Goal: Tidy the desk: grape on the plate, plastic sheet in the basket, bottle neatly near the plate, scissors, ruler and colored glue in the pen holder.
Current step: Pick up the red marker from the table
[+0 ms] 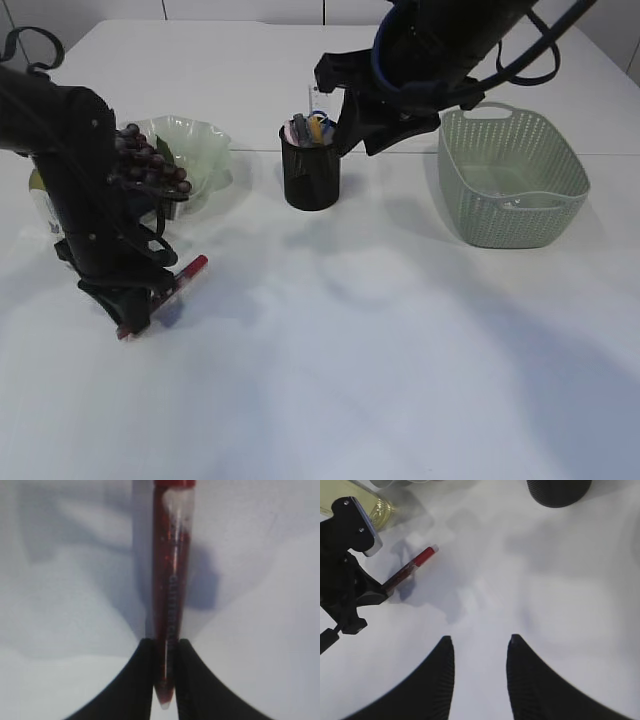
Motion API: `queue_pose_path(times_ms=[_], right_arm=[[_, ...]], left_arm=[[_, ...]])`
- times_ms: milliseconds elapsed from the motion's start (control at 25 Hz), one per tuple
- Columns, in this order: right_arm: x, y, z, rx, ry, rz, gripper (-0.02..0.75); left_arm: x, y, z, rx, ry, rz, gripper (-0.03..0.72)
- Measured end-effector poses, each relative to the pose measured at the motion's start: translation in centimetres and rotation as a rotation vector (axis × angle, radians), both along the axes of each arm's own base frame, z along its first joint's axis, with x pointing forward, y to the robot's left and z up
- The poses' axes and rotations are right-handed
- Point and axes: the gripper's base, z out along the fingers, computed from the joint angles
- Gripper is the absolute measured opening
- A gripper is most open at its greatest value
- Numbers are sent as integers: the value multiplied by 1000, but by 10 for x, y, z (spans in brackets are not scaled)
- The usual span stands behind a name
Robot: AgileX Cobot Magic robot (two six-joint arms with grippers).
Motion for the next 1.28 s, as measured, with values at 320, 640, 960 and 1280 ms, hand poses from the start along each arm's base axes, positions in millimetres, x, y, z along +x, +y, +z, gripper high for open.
queue_pose_path(times_ms=[320, 640, 960, 1280], right_arm=[[0, 1, 0, 16, 7, -2, 292], [-2, 4, 2, 55, 24, -5, 293], [7, -7, 4, 80, -8, -54, 293], [24, -35, 5, 138, -19, -152, 293]], left_arm=[[-2, -3, 26, -55, -46, 29, 83], [-12, -25, 41, -113, -39, 14, 84], [-22, -37, 65, -144, -78, 32, 87], [-34, -40, 114, -258, -162, 77, 89]])
